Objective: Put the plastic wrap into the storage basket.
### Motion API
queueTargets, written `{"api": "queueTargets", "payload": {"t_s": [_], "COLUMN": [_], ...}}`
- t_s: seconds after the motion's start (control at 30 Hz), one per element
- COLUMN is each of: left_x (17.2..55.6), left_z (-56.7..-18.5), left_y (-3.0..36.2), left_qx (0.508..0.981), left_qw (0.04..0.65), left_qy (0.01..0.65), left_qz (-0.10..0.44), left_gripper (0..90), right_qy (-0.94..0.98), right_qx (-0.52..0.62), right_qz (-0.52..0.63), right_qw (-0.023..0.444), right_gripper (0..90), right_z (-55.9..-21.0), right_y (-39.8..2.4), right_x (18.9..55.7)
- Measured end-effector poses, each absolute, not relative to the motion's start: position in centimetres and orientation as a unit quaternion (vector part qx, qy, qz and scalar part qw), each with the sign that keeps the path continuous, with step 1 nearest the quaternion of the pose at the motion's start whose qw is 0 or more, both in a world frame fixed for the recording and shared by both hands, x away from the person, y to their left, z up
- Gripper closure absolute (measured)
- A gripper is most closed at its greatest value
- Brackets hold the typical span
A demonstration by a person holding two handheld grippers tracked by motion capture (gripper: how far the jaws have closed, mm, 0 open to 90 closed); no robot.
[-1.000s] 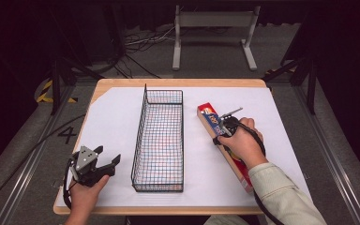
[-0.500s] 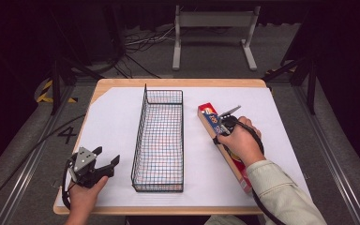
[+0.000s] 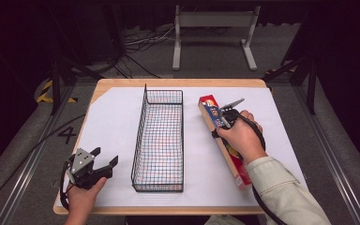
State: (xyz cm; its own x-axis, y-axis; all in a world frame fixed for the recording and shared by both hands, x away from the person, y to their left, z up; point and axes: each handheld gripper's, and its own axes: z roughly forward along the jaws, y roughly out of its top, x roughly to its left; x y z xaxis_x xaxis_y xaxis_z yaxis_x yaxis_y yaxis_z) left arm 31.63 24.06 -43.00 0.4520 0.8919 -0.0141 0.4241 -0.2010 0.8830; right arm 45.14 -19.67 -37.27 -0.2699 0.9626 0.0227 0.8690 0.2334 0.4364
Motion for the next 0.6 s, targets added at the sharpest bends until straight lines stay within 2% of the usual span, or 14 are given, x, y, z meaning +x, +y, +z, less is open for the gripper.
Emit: {"api": "queueTargets", "payload": {"t_s": [0.6], "left_x": [33.0], "left_z": [-43.0], "left_y": [23.3], "left_qx": [0.723], "left_qw": [0.433], "left_qy": [0.468], "left_qz": [0.265], "left_gripper": [27.6], "right_qy": [0.747], "right_qx": [0.622], "right_qz": [0.188], "right_qw": [0.14], "right_gripper": [40.0], "right_z": [-34.3], "right_y": [-16.9], "right_x": [45.3]}}
